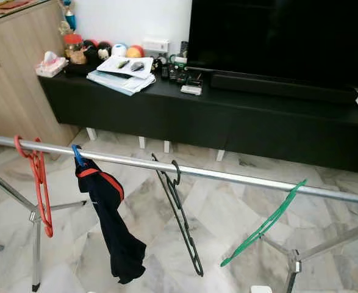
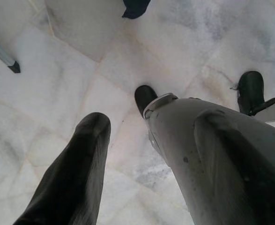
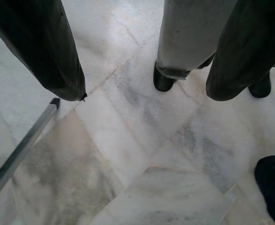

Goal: Hang hanger

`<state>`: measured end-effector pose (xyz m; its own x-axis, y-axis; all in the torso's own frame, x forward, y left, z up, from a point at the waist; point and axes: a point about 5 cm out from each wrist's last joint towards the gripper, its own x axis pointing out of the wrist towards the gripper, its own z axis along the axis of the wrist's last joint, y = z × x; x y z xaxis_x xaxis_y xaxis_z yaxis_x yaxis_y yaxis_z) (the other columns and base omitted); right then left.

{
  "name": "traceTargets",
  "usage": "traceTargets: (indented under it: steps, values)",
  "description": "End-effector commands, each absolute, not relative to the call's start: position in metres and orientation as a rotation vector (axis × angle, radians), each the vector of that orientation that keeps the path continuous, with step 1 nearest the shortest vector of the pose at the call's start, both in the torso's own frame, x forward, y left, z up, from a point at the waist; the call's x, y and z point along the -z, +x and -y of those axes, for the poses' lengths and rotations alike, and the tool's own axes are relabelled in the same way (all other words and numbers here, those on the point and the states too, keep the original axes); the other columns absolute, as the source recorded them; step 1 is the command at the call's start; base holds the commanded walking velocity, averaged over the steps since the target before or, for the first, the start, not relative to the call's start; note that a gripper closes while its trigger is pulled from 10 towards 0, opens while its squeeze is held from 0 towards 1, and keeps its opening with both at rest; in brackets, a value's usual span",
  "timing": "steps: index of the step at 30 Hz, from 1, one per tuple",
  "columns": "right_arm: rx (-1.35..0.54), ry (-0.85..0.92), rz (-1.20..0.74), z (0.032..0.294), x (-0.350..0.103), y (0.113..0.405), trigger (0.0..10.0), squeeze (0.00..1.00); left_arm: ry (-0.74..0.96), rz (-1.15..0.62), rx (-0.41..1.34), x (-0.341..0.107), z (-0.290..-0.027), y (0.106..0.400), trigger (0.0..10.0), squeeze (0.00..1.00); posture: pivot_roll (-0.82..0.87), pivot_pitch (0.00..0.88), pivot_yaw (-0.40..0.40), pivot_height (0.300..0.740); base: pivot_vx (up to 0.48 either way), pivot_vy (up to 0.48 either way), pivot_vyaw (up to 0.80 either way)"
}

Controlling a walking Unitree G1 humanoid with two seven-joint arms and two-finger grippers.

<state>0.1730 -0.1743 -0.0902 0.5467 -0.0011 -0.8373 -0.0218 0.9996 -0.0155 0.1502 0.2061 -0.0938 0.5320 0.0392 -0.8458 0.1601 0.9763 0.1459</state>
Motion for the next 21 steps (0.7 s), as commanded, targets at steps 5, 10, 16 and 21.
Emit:
traceTargets:
  steps: [5, 10, 16, 21]
  values:
    - [-0.004, -0.026, -1.007, 0.1784, 0.0920, 0.1680, 10.0, 0.00, 0.183, -1.090, 0.106, 0.1035, -0.1957, 0.1297, 10.0, 0.00, -0.03, 0.101, -0.059, 0.740, 0.000, 0.000, 0.00]
    - [-0.009, -0.024, -1.005, 0.1784, 0.0920, 0.1679, 10.0, 0.00, 0.184, -1.090, 0.107, 0.1036, -0.1955, 0.1295, 10.0, 0.00, -0.03, 0.100, -0.060, 0.740, 0.000, 0.000, 0.00]
    - [-0.013, -0.025, -1.004, 0.1784, 0.0920, 0.1679, 10.0, 0.00, 0.176, -1.089, 0.107, 0.1036, -0.1949, 0.1295, 10.0, 0.00, -0.03, 0.097, -0.059, 0.740, 0.000, 0.000, 0.00]
    - [-0.013, -0.023, -1.004, 0.1786, 0.0920, 0.1676, 10.0, 0.00, 0.175, -1.090, 0.109, 0.1037, -0.1946, 0.1292, 10.0, 0.00, -0.03, 0.092, -0.060, 0.740, 0.000, 0.000, 0.00]
